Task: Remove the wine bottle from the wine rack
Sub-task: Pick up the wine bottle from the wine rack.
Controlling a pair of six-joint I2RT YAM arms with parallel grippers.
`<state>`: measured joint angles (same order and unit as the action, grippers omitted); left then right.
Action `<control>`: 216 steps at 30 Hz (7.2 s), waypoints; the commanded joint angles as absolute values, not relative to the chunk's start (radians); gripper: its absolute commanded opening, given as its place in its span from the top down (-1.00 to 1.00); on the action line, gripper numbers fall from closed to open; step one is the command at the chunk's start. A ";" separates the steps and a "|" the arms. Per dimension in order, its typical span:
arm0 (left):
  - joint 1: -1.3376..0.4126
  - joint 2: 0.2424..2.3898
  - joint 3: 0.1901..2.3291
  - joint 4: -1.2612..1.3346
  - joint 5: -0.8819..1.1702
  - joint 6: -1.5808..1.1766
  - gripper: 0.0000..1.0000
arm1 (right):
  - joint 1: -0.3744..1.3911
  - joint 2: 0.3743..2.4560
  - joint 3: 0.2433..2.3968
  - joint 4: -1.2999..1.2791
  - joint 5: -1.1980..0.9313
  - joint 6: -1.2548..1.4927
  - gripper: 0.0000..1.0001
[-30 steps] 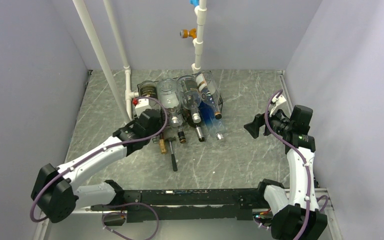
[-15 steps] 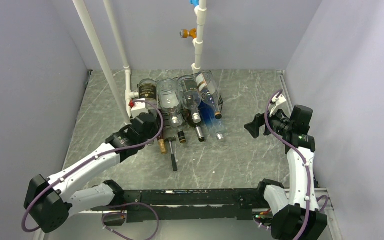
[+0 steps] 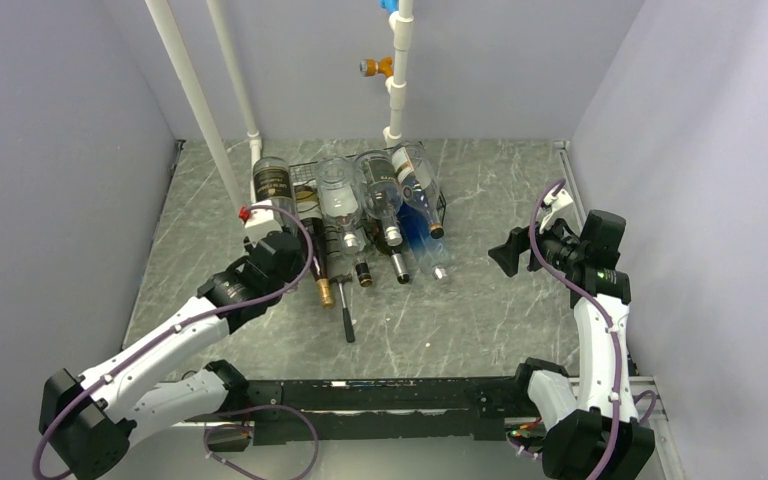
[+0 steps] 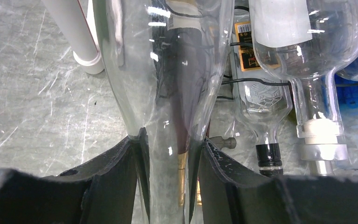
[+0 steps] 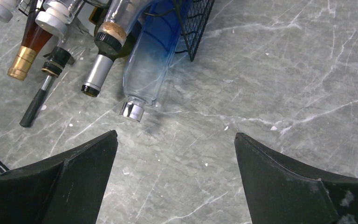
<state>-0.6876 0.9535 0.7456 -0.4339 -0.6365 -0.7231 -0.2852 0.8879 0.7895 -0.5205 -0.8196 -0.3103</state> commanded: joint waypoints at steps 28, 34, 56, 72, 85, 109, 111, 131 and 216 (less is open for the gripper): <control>-0.724 0.823 0.786 -0.211 -0.637 -0.715 1.00 | -0.284 0.881 0.781 -0.476 -0.818 -0.302 -1.00; -0.745 0.824 0.802 -0.204 -0.630 -0.713 1.00 | -0.282 0.881 0.781 -0.476 -0.818 -0.302 -1.00; -0.829 0.850 0.851 -0.152 -0.616 -0.721 1.00 | -0.284 0.879 0.781 -0.477 -0.822 -0.301 -1.00; -0.896 0.906 0.908 -0.095 -0.574 -0.699 1.00 | -0.283 0.878 0.782 -0.479 -0.827 -0.301 -1.00; -0.957 0.974 0.965 -0.023 -0.531 -0.683 1.00 | -0.284 0.876 0.784 -0.482 -0.833 -0.301 -1.00; -1.050 1.286 1.166 0.145 -0.318 -0.710 1.00 | -0.304 0.823 0.818 -0.529 -0.982 -0.319 -1.00; -1.052 1.311 1.180 0.151 -0.295 -0.716 1.00 | -0.326 0.819 0.831 -0.552 -1.013 -0.329 -1.00; -1.088 1.443 1.267 0.164 -0.134 -0.727 1.00 | -0.413 0.842 1.019 -0.933 -1.047 -0.593 -1.00; -1.125 1.645 1.417 -0.223 0.384 -1.060 1.00 | 0.268 0.899 0.591 -0.704 -0.832 -1.455 -0.98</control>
<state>-1.1309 1.6817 1.3319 -0.4641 0.3244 -1.0424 0.2455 0.8974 0.6174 -0.8322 -0.8566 -1.4952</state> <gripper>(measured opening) 0.479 0.992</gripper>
